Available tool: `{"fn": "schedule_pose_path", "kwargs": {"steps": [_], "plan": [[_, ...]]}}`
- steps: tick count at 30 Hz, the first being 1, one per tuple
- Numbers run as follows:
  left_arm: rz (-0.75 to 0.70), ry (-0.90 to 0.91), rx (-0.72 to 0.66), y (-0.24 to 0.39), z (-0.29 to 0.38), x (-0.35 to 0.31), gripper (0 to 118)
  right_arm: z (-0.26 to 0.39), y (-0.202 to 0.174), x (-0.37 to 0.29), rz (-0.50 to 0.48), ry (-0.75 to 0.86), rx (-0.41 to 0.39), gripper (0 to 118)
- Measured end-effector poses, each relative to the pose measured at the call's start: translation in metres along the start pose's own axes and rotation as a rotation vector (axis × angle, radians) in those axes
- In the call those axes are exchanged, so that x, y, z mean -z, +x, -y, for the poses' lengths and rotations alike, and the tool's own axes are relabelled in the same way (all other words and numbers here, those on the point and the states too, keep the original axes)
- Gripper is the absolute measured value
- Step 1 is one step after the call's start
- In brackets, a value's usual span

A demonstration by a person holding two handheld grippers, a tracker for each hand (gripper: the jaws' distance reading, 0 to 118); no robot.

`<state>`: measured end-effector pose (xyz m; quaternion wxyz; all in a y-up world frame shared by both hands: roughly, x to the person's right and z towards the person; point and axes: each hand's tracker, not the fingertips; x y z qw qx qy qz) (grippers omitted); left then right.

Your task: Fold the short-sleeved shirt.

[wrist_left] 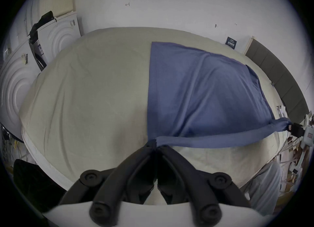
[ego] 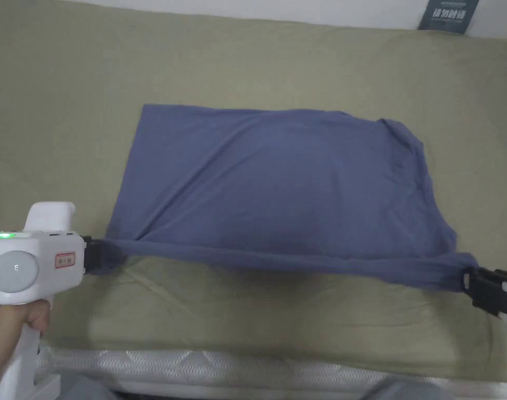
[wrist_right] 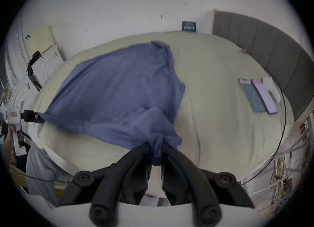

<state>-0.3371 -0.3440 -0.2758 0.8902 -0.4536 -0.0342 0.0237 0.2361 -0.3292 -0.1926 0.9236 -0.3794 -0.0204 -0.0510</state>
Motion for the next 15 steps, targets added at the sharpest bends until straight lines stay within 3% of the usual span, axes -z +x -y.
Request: {"fn": "schedule_pose_path", "kwargs": {"steps": [7,15], "plan": [[-0.007,0.049,0.027,0.012,-0.059,0.021,2,-0.085,-0.011,0.035,0.032,0.045,-0.057,13],[-0.037,0.035,0.026,0.016,-0.126,0.077,2,-0.156,-0.017,0.125,0.083,0.001,-0.136,13]]}}
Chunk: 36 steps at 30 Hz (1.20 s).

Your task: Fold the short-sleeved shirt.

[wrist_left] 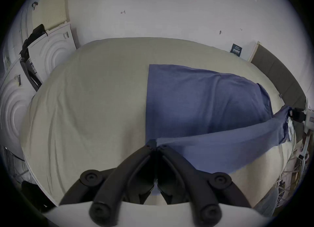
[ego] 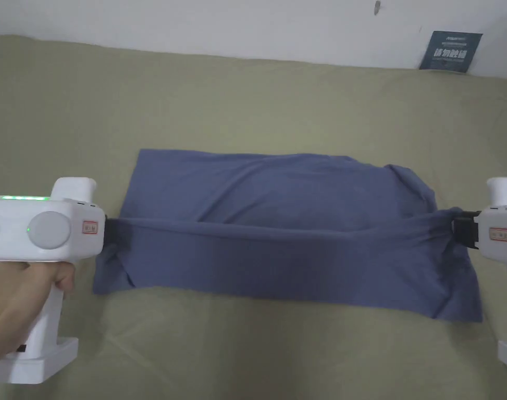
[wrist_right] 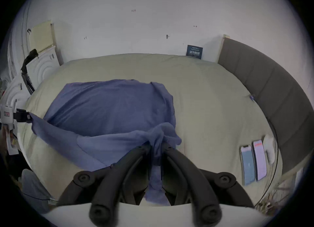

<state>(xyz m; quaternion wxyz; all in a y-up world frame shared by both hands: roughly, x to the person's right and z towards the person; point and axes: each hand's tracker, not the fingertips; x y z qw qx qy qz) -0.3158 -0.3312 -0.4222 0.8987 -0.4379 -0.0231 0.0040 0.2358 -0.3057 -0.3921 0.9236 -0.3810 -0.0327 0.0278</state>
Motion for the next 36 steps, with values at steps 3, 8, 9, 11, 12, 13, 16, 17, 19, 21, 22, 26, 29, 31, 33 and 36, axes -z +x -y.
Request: {"fn": "schedule_pose_path", "kwargs": {"steps": [3,8,9,11,12,13,16,17,19,21,22,26,29,31,33,36], "plan": [[-0.009,-0.026,0.007,0.001,-0.013,0.029,2,-0.011,-0.002,0.038,0.006,-0.043,-0.008,13],[-0.011,-0.085,-0.008,0.002,-0.017,0.067,2,-0.009,-0.006,0.078,0.015,-0.087,-0.023,14],[-0.010,-0.088,-0.010,0.001,-0.017,0.071,2,-0.008,-0.006,0.083,0.012,-0.102,-0.016,14],[0.001,-0.082,-0.008,0.002,-0.017,0.072,13,-0.003,-0.003,0.086,-0.012,-0.111,0.012,54],[0.003,-0.076,-0.005,0.002,-0.017,0.071,44,-0.002,-0.001,0.085,-0.016,-0.116,0.022,90],[0.012,-0.067,-0.005,0.000,-0.017,0.065,103,-0.001,0.003,0.080,0.005,-0.111,0.039,118],[-0.036,-0.025,-0.018,-0.004,-0.010,0.050,111,0.002,0.015,0.054,-0.008,-0.071,0.077,109],[-0.017,-0.005,-0.020,-0.004,-0.008,0.042,110,0.004,0.017,0.044,0.004,-0.066,0.082,109],[-0.028,-0.022,-0.037,-0.002,0.001,0.027,107,0.013,0.019,0.022,0.004,-0.038,0.094,106],[-0.017,-0.019,-0.045,-0.007,0.012,0.013,99,0.021,0.021,-0.004,0.012,-0.006,0.087,101],[-0.019,-0.014,-0.051,-0.006,0.020,0.006,73,0.030,0.021,-0.015,0.017,0.016,0.103,76],[0.022,-0.088,-0.026,-0.002,0.045,0.002,0,0.055,0.028,-0.036,-0.020,-0.004,0.185,7],[0.015,-0.084,-0.007,0.006,0.059,-0.002,0,0.069,0.030,-0.043,0.000,-0.024,0.180,7],[0.002,-0.082,-0.022,0.010,0.061,0.003,74,0.078,0.028,-0.046,-0.009,-0.039,0.179,7],[-0.020,-0.103,-0.040,0.007,0.061,0.015,118,0.082,0.027,-0.048,-0.007,-0.043,0.178,7],[-0.081,-0.092,0.004,0.017,0.057,0.025,107,0.089,0.025,-0.042,-0.018,-0.061,0.180,7]]}}
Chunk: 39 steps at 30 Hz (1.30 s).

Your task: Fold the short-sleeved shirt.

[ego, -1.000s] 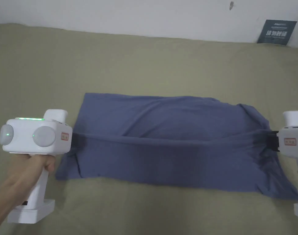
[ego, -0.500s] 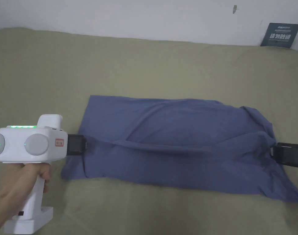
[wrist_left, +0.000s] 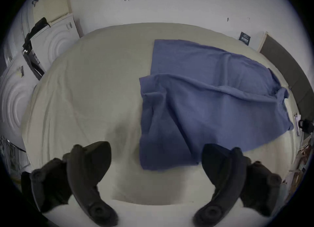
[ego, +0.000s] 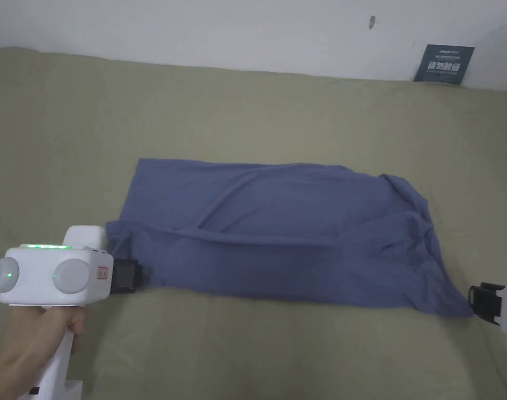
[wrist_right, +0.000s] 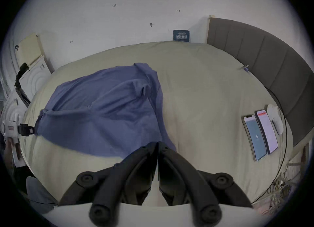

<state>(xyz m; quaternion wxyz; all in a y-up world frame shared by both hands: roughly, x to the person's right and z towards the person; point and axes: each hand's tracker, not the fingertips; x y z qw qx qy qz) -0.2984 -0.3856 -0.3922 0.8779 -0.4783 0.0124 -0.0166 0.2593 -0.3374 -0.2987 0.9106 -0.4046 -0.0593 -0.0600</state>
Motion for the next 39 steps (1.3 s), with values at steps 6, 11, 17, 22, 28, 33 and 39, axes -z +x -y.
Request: {"fn": "schedule_pose_path", "kwargs": {"steps": [6,11,17,22,28,33,39], "plan": [[0.078,-0.001,-0.033,-0.014,-0.005,0.000,20,0.002,-0.010,0.023,0.001,-0.056,-0.034,116],[0.092,0.014,-0.003,-0.004,-0.006,-0.001,9,0.013,-0.013,0.052,-0.016,-0.081,-0.030,106],[0.117,0.014,-0.064,-0.014,-0.005,-0.001,9,0.015,-0.012,0.062,0.032,-0.043,0.034,9],[0.110,0.029,-0.053,-0.013,-0.004,-0.011,9,0.013,-0.007,0.046,0.027,-0.055,0.031,8],[0.094,0.037,-0.063,-0.017,-0.006,-0.016,9,0.015,-0.011,0.031,0.040,-0.037,-0.007,8],[0.084,0.046,-0.050,-0.019,0.000,-0.026,8,0.023,-0.003,0.024,0.030,-0.036,0.005,8],[0.070,0.062,-0.026,-0.019,0.009,-0.039,7,0.033,-0.004,0.007,0.022,-0.021,0.017,8]]}}
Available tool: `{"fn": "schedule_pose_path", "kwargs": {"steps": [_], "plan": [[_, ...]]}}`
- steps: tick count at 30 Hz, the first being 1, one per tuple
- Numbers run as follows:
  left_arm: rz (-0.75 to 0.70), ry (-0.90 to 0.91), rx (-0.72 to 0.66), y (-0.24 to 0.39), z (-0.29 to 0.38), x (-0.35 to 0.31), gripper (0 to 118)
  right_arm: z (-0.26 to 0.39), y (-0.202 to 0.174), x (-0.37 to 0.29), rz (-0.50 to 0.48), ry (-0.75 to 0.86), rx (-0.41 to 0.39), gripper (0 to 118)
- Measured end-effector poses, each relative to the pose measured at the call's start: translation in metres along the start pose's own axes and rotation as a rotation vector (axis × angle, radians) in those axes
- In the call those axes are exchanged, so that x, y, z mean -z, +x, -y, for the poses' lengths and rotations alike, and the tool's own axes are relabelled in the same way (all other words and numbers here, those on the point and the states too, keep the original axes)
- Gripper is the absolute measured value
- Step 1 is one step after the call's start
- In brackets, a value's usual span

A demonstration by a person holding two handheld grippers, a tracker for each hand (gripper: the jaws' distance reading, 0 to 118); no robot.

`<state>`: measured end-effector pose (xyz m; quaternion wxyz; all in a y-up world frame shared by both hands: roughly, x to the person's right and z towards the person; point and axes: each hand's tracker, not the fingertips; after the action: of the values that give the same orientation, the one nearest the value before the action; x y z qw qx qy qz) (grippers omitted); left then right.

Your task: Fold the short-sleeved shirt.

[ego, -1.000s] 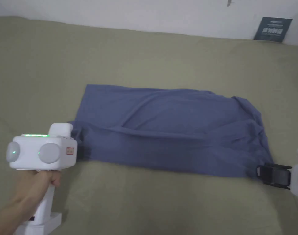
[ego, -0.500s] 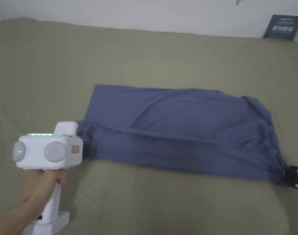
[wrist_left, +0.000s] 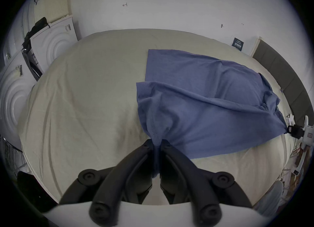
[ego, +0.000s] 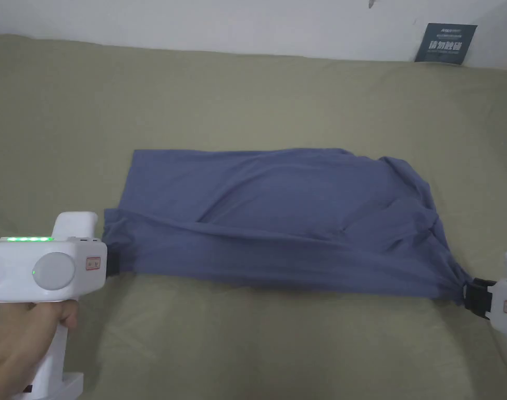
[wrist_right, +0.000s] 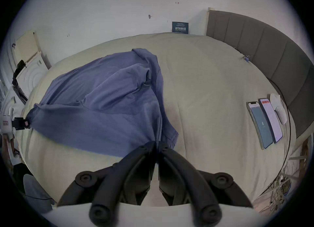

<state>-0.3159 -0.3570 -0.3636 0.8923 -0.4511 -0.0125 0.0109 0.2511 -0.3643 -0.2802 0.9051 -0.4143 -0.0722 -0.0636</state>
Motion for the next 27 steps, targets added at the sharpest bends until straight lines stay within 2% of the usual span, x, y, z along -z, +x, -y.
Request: {"fn": "schedule_pose_path", "kwargs": {"steps": [16,24,25,26,27], "plan": [[0.002,-0.018,-0.019,-0.026,0.047,-0.042,7,0.048,-0.002,-0.047,-0.038,-0.014,0.021,8],[0.006,-0.031,-0.037,-0.024,0.047,-0.034,8,0.043,0.001,-0.035,-0.043,-0.033,0.012,10],[0.003,-0.025,-0.046,-0.025,0.049,-0.033,25,0.041,0.002,-0.034,-0.048,-0.046,0.020,30],[0.002,-0.025,-0.050,-0.026,0.048,-0.033,59,0.040,0.001,-0.034,-0.038,-0.050,0.021,60],[-0.003,-0.027,-0.063,-0.028,0.048,-0.033,97,0.040,0.000,-0.034,-0.024,-0.046,0.021,99]]}}
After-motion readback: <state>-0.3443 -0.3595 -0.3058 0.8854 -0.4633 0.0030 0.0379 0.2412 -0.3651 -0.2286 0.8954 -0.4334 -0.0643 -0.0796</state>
